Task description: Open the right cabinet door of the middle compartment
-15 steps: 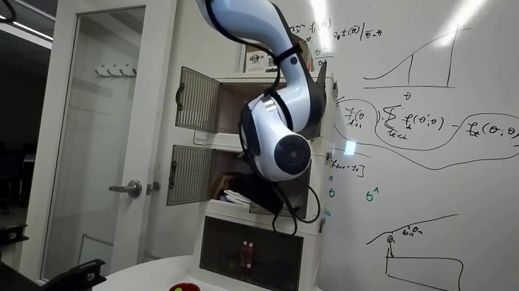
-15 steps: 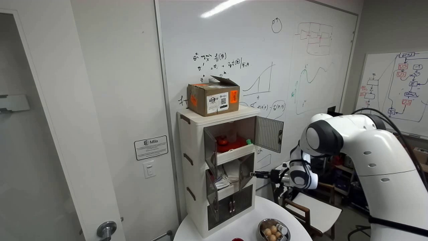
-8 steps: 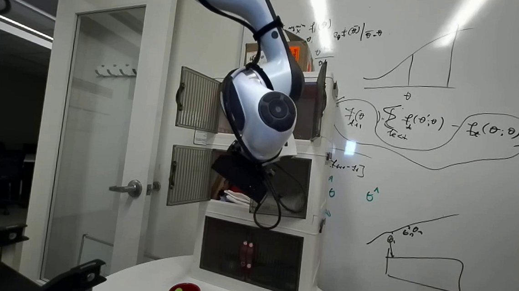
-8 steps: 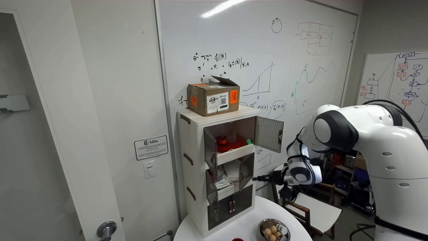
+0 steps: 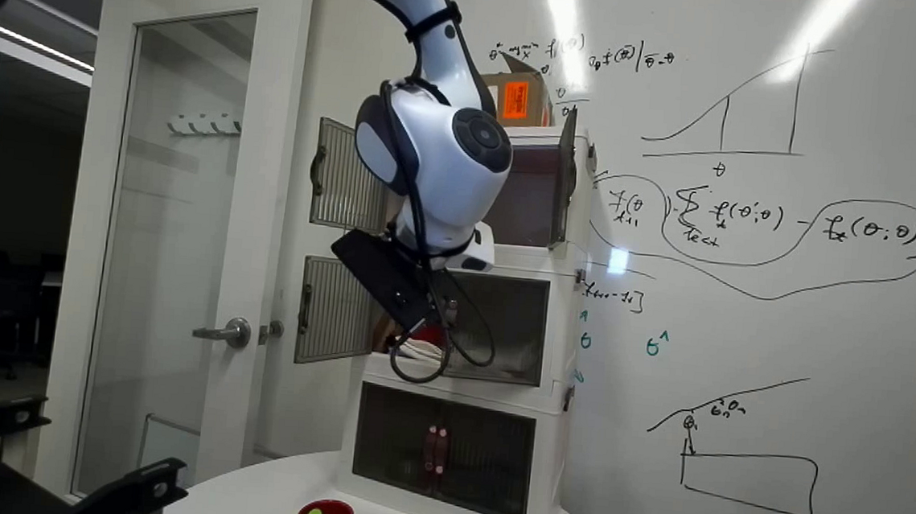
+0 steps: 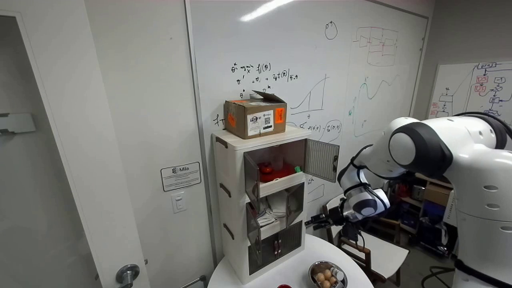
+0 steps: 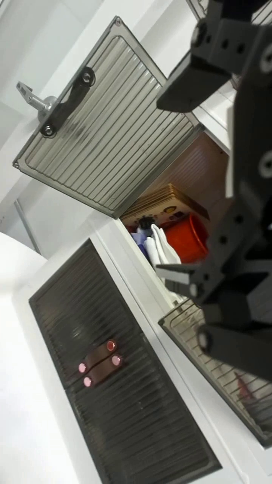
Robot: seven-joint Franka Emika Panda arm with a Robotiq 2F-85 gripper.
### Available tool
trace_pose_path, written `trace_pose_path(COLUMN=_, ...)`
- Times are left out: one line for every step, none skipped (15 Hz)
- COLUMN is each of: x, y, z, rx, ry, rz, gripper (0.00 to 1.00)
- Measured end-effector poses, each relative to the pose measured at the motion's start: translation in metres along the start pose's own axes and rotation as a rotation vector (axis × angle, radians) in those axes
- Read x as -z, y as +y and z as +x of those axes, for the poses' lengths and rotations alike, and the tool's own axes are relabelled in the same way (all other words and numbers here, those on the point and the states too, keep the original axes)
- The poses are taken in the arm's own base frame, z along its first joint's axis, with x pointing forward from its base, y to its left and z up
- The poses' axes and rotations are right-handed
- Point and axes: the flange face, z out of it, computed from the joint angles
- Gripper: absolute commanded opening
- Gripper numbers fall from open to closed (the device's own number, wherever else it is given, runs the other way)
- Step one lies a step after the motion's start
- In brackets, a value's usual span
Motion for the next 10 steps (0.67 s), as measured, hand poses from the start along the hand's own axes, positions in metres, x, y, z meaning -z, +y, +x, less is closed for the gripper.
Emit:
trace_pose_path(x=0.001, y=-0.005, z=-0.001, rx=-0.006, ry=-0.017, rz=-0.013, gripper=1.0)
trace_pose_path(x=0.002, y=-0.011, z=0.0, rx=-0.005, ry=-0.03, rz=-0.021, gripper=1.0)
trace_pose_path(x=0.001, y=-0.018, z=0.001, rx=-0.005, ry=-0.037, rz=-0.026, gripper=1.0)
trace_pose_path(x=0.0, y=-0.025, z=0.003, rx=-0.007, ry=-0.041, rz=-0.033, gripper=1.0)
trace_pose_path(x=-0.002, y=-0.032, z=0.006, rx=-0.006, ry=-0.042, rz=-0.046, gripper=1.0)
trace_pose_path(x=-0.003, y=-0.039, z=0.01, rx=-0.005, ry=-0.042, rz=-0.064, gripper=1.0)
trace_pose_path(x=-0.006, y=-0.046, z=0.014, rx=-0.004, ry=-0.041, rz=-0.084, gripper=1.0)
trace_pose_path(x=-0.009, y=-0.054, z=0.019, rx=-0.002, ry=-0.035, rz=-0.107, gripper=1.0)
trace_pose_path(x=-0.012, y=-0.062, z=0.025, rx=0.003, ry=-0.028, rz=-0.133, gripper=1.0)
trace_pose_path(x=-0.014, y=-0.069, z=0.032, rx=0.013, ry=-0.02, rz=-0.165, gripper=1.0)
